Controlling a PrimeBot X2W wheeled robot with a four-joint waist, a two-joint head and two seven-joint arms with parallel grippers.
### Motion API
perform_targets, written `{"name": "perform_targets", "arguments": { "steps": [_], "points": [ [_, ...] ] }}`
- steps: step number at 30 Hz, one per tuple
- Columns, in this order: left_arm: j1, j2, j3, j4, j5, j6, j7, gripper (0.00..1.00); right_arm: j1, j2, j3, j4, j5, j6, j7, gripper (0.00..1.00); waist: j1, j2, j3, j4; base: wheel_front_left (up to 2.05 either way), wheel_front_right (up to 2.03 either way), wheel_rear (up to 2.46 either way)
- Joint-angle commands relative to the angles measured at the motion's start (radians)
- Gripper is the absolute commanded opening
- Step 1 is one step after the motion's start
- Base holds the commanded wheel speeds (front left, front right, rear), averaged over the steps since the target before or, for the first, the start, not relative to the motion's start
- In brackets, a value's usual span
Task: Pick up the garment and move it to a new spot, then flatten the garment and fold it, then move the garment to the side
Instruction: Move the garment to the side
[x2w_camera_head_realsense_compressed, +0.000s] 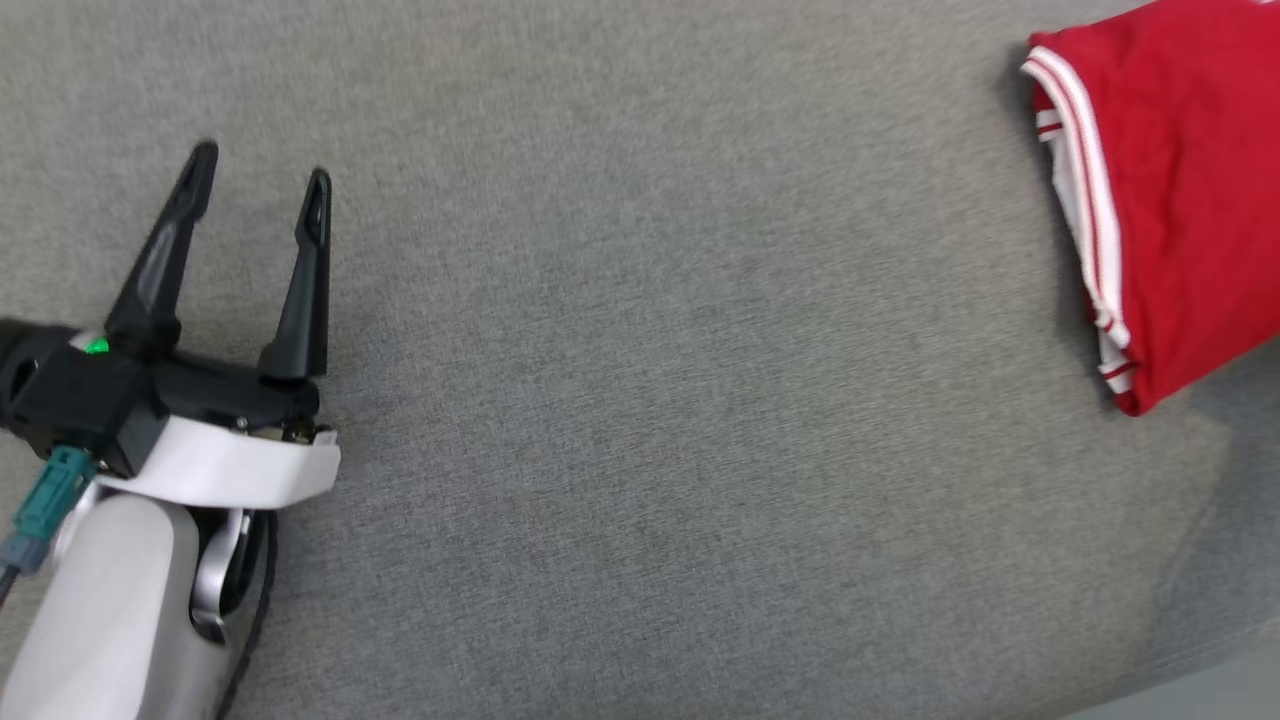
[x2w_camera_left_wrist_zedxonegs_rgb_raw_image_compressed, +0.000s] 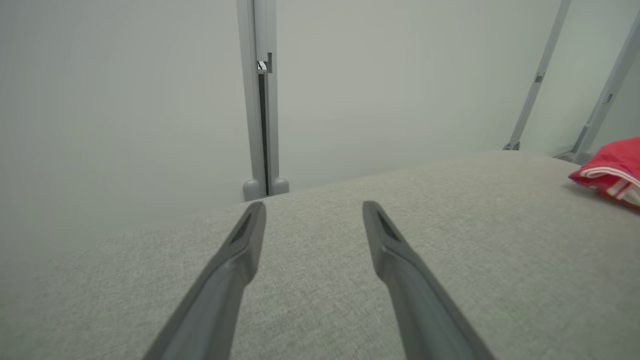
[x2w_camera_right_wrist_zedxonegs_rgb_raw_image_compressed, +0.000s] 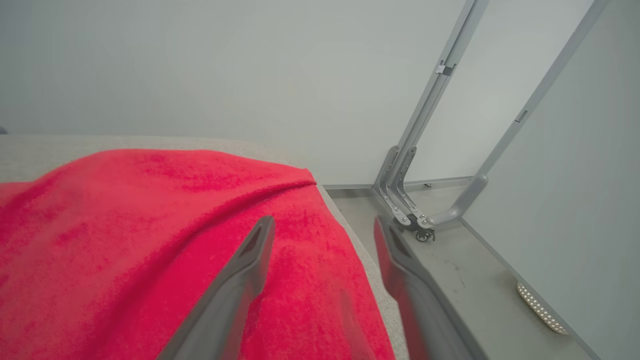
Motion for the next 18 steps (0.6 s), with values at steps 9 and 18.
{"name": "perform_targets", "arguments": {
  "steps": [9,18],
  "points": [
    [0.145,-0.038,0.05,0.021,-0.041,0.047,-0.015,1.0,0.25,0.19,0.017,-0.344,-0.044,-0.002,-0.008,1.0,0.0,0.0,-0.179,-0.001,0.0,0.0,0.0],
    [0.229,-0.081,0.107,0.028,-0.071,0.065,-0.017,1.0,0.376,0.304,0.168,-0.516,-0.064,-0.002,0.018,1.0,0.0,0.0,-0.263,0.079,0.0,0.0,0.0]
  ]
}}
